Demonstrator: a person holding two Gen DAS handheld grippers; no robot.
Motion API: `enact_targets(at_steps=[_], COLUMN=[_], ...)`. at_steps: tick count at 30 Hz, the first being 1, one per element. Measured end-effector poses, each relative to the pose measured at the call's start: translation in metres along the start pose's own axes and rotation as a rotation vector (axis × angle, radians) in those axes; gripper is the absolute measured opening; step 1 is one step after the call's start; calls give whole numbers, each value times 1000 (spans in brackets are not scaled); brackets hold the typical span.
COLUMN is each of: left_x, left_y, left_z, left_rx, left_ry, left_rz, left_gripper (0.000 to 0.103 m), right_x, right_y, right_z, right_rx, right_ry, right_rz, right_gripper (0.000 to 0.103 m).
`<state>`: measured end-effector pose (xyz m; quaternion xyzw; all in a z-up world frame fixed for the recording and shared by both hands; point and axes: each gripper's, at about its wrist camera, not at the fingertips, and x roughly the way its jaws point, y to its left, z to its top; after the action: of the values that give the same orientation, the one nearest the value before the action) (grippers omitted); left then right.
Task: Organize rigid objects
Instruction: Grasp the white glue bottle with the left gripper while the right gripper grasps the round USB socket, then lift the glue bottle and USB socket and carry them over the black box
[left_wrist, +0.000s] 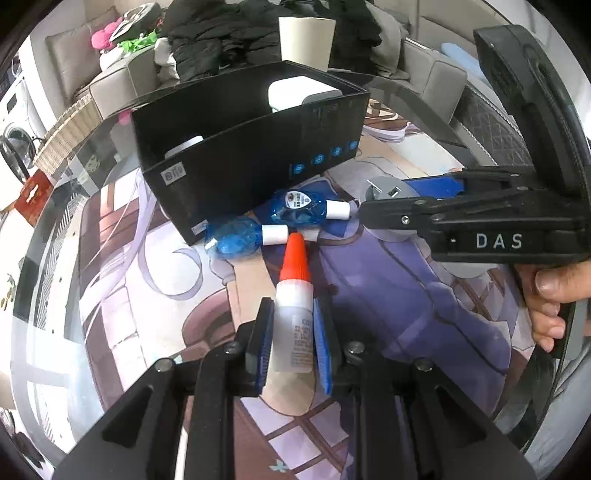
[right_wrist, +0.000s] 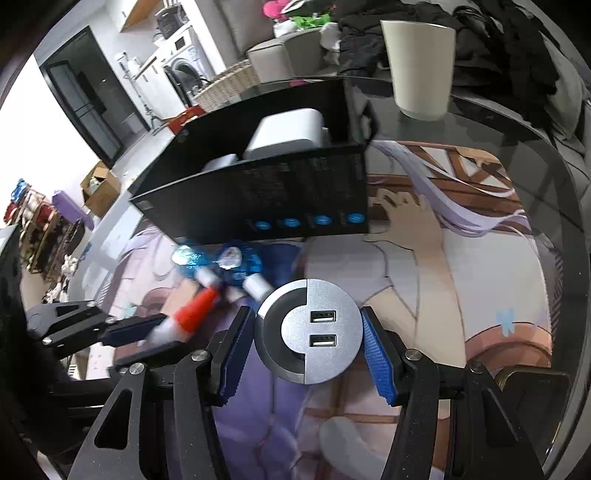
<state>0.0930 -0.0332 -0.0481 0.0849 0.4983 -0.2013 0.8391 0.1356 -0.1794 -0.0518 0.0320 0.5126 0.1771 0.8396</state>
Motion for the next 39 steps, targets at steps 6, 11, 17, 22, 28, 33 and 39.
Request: enact_targets(at_steps=[6,11,17,22,28,33,39], left_x=[0,0,-1,0,1,1,0], left_y=[-1,1,1,0,-1,-2,-3], left_z=[-1,0,0,1,1,2,3], left_rx=[5,-1,-1,0,2,5,12], left_ry=[2,5,3,4,5,5,-4], left_rz=[-11,-21,-20,-17,-16,-13,1], left_gripper=[19,19,20,20,20,20,19], right_x=[2,-1,-2,3,6,5,2], right_y=[-4,-13,-12,1,16,30,32], right_z=[4,4,2,-4,-9,-12,-12], right_rx=[37,66,40,-22,-90,-165,-165], right_ry=[17,16,9,-1,-5,-7,-32], right_rz=[12,-1,-15,-45,-48,-53,-48], right_gripper=[58,59,58,59,44,18,17])
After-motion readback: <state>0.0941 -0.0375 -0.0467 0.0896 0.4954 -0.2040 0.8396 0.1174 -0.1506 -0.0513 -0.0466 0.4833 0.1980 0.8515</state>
